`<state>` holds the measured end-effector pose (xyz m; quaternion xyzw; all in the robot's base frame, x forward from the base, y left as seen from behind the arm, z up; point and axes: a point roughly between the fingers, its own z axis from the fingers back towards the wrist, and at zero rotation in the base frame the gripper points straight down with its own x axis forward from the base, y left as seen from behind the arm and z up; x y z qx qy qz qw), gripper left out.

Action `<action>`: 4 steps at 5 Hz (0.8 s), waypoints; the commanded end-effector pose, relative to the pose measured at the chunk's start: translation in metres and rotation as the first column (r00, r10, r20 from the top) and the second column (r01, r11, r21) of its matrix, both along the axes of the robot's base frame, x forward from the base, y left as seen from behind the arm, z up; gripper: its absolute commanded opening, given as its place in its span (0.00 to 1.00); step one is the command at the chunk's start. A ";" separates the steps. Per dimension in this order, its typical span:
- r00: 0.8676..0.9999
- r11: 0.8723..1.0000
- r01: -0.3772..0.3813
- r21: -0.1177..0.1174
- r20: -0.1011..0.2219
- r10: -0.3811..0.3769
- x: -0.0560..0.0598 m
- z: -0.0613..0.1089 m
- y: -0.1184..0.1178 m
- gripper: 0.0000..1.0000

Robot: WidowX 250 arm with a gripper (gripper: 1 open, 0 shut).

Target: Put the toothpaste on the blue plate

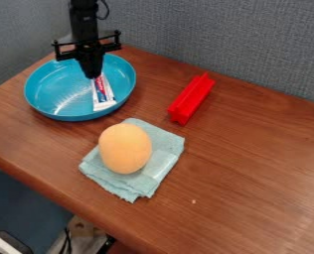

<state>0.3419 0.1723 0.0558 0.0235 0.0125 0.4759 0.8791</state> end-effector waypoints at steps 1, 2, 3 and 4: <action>0.999 0.999 0.020 0.035 0.038 -0.022 0.003 0.015 0.007 0.00; 0.999 0.999 0.030 0.040 0.040 -0.032 0.001 0.018 0.008 0.00; 0.999 0.998 0.039 0.046 0.033 -0.040 0.002 0.016 0.008 0.00; 0.998 0.998 0.047 0.050 0.028 -0.048 0.002 0.014 0.008 0.00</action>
